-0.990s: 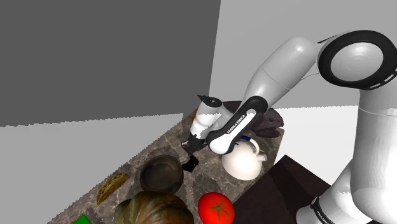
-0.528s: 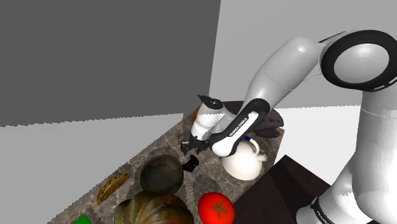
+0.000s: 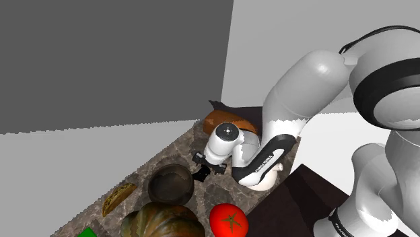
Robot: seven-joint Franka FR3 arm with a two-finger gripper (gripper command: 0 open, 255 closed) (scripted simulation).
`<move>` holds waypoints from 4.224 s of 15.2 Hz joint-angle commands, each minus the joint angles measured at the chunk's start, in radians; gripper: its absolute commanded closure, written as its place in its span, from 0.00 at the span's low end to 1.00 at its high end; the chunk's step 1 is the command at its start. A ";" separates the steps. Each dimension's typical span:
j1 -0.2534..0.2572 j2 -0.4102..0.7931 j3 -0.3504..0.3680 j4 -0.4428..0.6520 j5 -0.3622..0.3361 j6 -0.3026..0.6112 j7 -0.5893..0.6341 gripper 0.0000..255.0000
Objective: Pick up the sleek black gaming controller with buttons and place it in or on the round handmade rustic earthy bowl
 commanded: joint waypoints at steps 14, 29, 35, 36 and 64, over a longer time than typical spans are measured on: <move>-0.029 0.062 0.024 0.028 0.015 0.036 0.004 1.00; -0.002 -0.066 -0.007 0.002 -0.005 -0.062 -0.016 1.00; 0.019 -0.161 -0.030 -0.007 -0.025 -0.144 -0.026 1.00; 0.023 -0.176 -0.033 -0.008 -0.029 -0.158 -0.027 1.00; 0.167 -0.255 0.070 0.251 0.043 -0.544 0.068 1.00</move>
